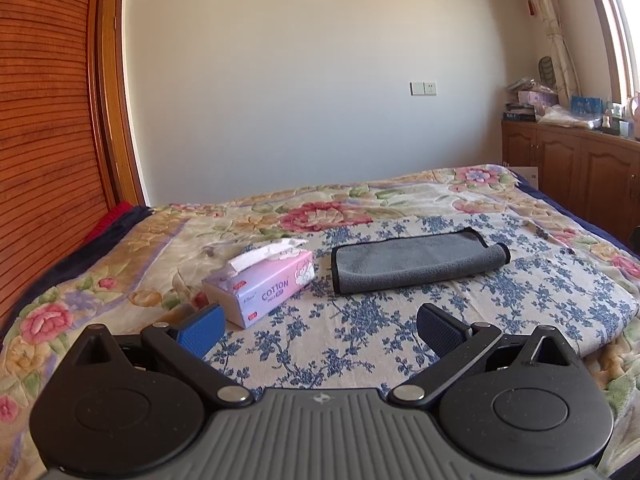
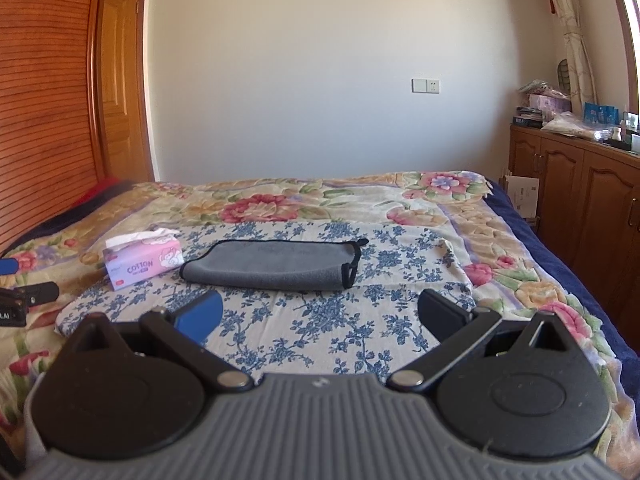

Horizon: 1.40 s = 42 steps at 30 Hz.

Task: Fold towel

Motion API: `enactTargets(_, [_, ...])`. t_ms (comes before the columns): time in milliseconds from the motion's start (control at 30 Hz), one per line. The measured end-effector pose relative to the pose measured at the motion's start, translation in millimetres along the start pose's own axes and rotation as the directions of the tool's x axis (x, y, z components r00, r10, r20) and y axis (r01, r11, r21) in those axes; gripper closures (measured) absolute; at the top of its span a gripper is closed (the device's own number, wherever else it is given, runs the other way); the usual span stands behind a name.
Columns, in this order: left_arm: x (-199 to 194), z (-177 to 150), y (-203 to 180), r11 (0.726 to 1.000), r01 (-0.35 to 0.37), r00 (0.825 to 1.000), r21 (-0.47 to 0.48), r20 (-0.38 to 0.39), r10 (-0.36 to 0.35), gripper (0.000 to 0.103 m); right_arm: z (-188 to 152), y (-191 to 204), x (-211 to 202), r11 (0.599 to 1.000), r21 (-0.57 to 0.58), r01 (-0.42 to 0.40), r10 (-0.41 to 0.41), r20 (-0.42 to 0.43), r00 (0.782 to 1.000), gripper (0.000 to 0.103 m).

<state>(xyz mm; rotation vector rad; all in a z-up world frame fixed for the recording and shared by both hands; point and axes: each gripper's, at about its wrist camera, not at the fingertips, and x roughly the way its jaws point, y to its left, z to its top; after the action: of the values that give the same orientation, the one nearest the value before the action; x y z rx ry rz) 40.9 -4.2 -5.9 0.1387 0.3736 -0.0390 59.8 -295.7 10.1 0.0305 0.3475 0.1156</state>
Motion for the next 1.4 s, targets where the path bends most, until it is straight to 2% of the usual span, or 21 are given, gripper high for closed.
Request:
enactTargets(333, [-9.3,3.6,3.4,1.000,-0.015,0.998,-0.016,0.069,0.016,0.000,1.7,0.1,-5.1,0.999,-0.013,0.036,-0.036,0.056,0.998,0.000])
enactTargets(667, [-10.5,5.0,8.5,0.999,-0.031,0.997,-0.042,0.075,0.034,0.000,1.7,1.0,-7.1,0.998,-0.030,0.062,-0.059,0.079,0.995,0.000])
enactTargets(1400, [-12.2,4.0,9.0,0.999,-0.031,0.996,-0.034,0.077,0.034,0.000,1.2,-0.5,-5.9,0.998,-0.024,0.065,-0.063,0.077,0.995,0.000])
